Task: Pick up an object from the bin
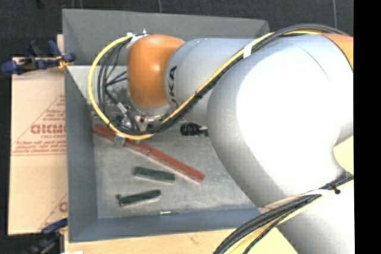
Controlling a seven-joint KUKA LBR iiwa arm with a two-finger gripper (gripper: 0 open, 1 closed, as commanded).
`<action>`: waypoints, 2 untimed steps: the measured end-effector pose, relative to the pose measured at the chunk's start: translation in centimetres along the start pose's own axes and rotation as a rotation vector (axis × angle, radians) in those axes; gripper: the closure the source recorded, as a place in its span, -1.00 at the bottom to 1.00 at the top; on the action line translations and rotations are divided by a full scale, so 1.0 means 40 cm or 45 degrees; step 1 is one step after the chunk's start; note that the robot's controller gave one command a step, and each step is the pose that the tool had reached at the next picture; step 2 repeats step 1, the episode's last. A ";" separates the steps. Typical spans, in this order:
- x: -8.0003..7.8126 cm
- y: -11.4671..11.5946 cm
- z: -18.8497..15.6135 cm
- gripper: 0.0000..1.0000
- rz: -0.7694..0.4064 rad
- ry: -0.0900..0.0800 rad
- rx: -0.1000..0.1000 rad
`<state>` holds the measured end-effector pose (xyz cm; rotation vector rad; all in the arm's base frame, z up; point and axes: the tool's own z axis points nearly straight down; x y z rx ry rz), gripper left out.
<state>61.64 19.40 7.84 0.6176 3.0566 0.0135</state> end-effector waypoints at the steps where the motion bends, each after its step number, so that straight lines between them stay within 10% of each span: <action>1: 0.000 0.000 0.000 1.00 -0.001 0.000 0.000; 2: 0.000 0.000 0.000 1.00 -0.001 0.000 0.000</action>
Offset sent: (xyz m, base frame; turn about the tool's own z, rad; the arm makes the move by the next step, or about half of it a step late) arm 0.0014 0.0028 0.1343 -0.0149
